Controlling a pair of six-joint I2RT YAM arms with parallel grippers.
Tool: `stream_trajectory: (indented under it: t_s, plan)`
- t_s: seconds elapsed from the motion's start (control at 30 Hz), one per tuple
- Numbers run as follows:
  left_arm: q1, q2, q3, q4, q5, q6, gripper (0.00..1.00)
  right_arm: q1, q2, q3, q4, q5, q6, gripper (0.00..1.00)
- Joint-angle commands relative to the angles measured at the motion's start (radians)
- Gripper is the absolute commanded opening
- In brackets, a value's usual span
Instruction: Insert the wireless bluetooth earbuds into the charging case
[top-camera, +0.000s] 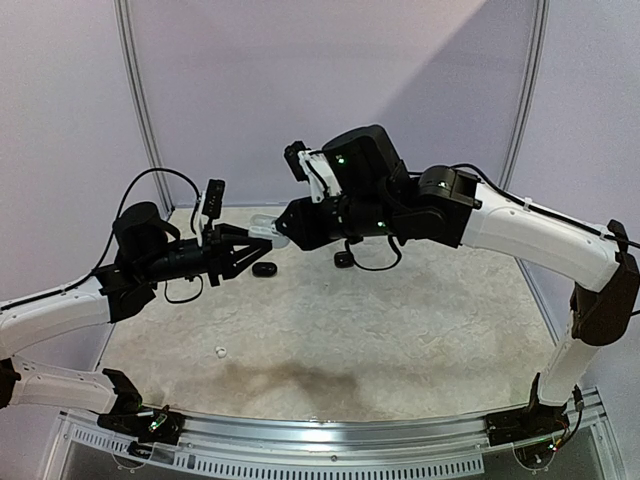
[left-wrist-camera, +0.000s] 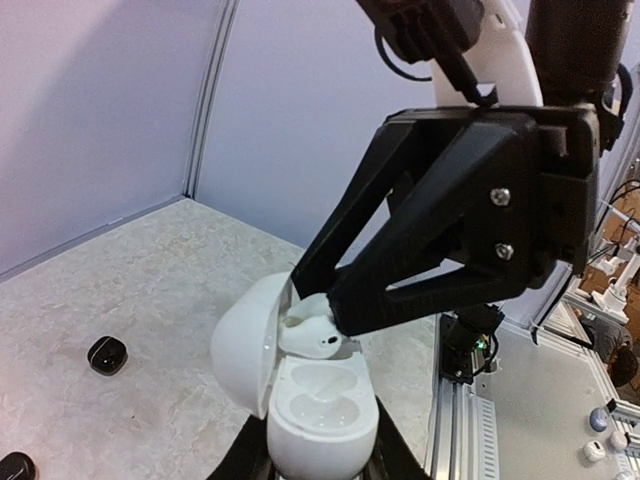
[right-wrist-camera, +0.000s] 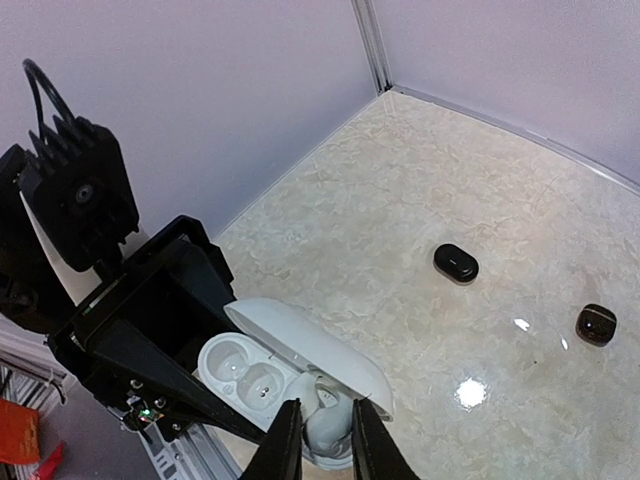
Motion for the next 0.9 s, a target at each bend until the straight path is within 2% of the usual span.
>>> stream_trajectory:
  t_s: [0.0, 0.4, 0.87]
  plan:
    - [-0.006, -0.013, 0.006, 0.053, 0.005, 0.023, 0.00, 0.013, 0.019, -0.044, -0.017, -0.059, 0.027, 0.22]
    - [-0.006, -0.015, 0.008, 0.058, 0.009, 0.025, 0.00, 0.013, 0.025, -0.065, -0.010, -0.045, 0.037, 0.27]
    - [-0.006, -0.014, 0.011, 0.073, -0.005, 0.035, 0.00, 0.014, -0.007, -0.122, 0.072, -0.071, 0.052, 0.04]
